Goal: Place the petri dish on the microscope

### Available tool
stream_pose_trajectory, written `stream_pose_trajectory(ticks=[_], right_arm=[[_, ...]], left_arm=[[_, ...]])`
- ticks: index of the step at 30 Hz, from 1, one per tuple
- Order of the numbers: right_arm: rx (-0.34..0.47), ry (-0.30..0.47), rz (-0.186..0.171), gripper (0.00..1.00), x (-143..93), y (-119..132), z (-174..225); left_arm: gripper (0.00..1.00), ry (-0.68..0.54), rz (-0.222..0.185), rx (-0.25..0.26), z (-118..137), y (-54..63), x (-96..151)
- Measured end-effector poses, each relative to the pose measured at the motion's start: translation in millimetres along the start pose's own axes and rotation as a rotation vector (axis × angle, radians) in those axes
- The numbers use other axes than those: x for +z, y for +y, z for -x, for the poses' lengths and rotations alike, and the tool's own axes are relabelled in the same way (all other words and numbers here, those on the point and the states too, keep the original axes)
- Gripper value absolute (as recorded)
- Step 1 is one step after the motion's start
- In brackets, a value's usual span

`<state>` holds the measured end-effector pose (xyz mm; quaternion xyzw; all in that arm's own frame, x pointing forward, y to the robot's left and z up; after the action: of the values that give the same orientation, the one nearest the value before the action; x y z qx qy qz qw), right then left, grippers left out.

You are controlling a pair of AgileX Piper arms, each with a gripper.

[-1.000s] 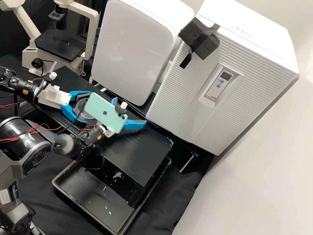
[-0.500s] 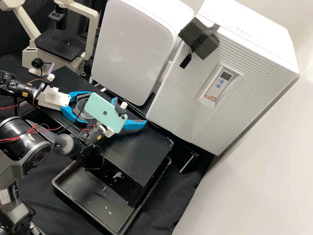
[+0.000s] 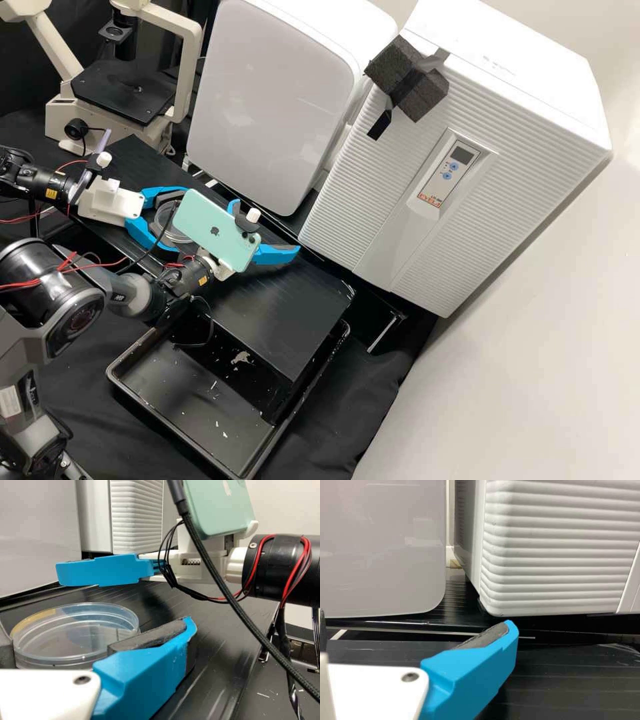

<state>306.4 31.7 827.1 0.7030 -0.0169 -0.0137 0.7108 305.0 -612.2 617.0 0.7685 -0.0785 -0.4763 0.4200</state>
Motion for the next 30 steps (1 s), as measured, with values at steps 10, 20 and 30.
stream_pose_trajectory(ticks=[10, 20, 30], right_arm=[[0.0, 0.0, 0.0, 1.0, 0.0, 0.0, 0.0], [0.0, 0.0, 0.0, 1.0, 0.0, 0.0, 0.0], [0.0, 0.0, 0.0, 1.0, 0.0, 0.0, 0.0]], left_arm=[[0.0, -0.004, 0.002, 0.009, 0.5, 0.1, 0.5], [0.0, -0.025, -0.006, 0.013, 1.7, -1.1, 2.4], [0.0, -0.027, -0.001, 0.019, 2.3, -1.7, 3.4]])
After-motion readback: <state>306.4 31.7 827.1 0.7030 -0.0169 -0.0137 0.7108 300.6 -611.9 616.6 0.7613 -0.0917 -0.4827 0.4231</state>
